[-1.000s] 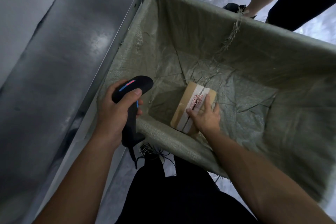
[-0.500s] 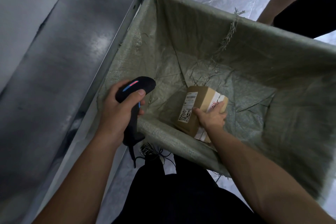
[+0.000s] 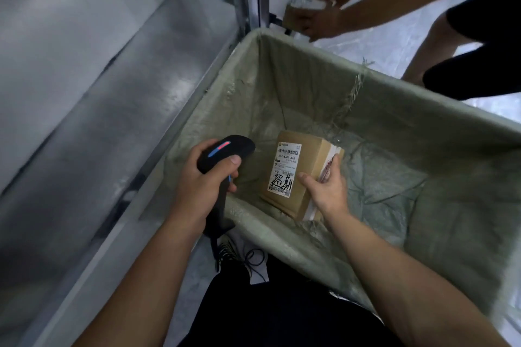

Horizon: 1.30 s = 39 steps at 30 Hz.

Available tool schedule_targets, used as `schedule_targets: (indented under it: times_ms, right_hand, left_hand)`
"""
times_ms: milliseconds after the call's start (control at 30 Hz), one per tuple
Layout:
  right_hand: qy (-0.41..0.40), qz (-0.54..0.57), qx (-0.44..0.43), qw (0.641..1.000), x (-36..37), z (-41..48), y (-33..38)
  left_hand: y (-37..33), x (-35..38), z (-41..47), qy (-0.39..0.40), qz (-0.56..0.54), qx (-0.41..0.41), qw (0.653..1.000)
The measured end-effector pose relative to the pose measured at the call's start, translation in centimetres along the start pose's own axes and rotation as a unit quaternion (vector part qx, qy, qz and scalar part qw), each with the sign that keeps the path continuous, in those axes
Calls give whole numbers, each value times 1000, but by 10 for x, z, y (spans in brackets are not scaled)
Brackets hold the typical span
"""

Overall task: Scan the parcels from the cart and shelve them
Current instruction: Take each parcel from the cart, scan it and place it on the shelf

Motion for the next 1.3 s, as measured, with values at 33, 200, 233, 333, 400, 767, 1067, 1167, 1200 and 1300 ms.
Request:
schedule_targets:
  times_ms: [33,200,233,333,400,767,1067,1167,1200,1300]
  right_hand:
    - [4,7,-15,1000,-2,2,4]
    - [23,56,-101,993,-6,15,24]
    - [31,63,-124,990,-6,16,28]
    - [34,66,-162,984,-10,6,48]
    - [28,60,-184,981,-14,-5,61]
    - [15,80,-268,960,-9,-41,88]
    - [-14,67,-321,945,-2,-97,103]
    - [-39,59,-342,937,0,-119,110]
    - [-48,54,-350,934,0,-127,113]
    - [-79,52,-361,928,0,-147,118]
  left_hand:
    - [-1,1,-4,-4,3,3,1000]
    - [-7,2,-24,-22,-6,23,999]
    - [-9,1,-27,-24,-6,25,999]
    - [-13,-4,-34,-34,-12,38,999]
    - [-18,-8,-39,-40,-21,48,998]
    - [-31,-50,-78,-31,-58,61,996]
    - [-39,-105,-124,-22,-58,109,992]
    - [-42,-125,-142,-20,-67,121,990]
    - [-42,-131,-147,-20,-71,126,989]
    - [-44,-148,-163,-24,-76,144,986]
Point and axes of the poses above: each hand's wrist, its own z-axis towards the middle knuckle, its own x-axis out of the palm, y = z × x, the point moved 3 cm from there along z, towards the middle knuckle, and after that the axes turned 15 degrees about -z, right-handed, at the moved point
